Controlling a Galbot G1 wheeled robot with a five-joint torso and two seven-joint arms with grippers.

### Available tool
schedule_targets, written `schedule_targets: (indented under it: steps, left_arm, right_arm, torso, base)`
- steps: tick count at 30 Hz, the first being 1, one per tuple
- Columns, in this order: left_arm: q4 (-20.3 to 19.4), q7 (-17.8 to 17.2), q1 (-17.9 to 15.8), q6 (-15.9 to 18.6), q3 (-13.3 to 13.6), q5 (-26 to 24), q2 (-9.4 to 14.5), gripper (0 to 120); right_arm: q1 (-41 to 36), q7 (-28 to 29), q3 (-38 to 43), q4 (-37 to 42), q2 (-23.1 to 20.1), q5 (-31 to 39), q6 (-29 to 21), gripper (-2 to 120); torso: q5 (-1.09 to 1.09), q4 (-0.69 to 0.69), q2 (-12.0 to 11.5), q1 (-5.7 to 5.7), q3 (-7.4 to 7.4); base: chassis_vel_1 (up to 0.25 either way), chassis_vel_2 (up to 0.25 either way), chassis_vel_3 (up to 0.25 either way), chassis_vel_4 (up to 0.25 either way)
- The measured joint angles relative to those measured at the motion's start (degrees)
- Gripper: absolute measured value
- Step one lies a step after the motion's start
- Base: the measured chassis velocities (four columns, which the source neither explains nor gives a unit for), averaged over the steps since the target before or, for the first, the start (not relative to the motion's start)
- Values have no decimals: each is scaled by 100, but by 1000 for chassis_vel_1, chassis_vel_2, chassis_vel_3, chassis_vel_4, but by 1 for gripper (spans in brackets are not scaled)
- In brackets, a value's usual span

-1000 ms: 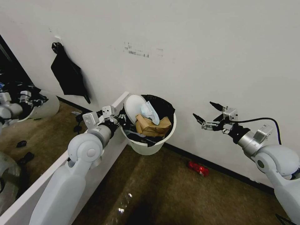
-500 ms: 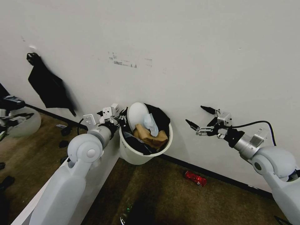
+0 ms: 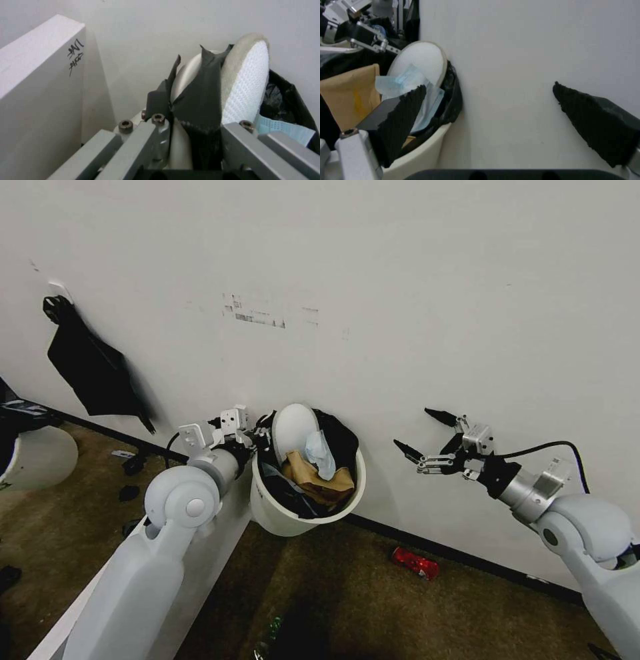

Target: Pick up the trash bin and place the garbage on the floor into it.

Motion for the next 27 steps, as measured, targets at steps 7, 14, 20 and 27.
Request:
schedule_targets:
  steps: [7,14,20,27]
  left_arm:
    - [6,17,6,-1,9,-2,-9,4]
    - [-3,22,36,-9,-25,28,-12,4]
    - [-30,34,67,-21,-20,86,-12,4]
    - [-54,42,111,-25,-14,112,-9,4]
  right_arm:
    - [-184,5,9,0,-128,-21,-30,100]
    - [-321,9,33,95,-152,-50,38,100]
    - [-372,48,47,165,-157,-53,60,100]
    - [-440,139,51,220,-179,-54,80,100]
  torso:
    - [-4,1,1,0,-1]
    - [0,-2,1,1,0]
    - [1,-1,-1,1,1]
    - [1,0,-1,1,2]
  base:
    - [0,0,0,0]
    - [0,0,0,0]
    - [0,0,0,0]
    - [0,0,0,0]
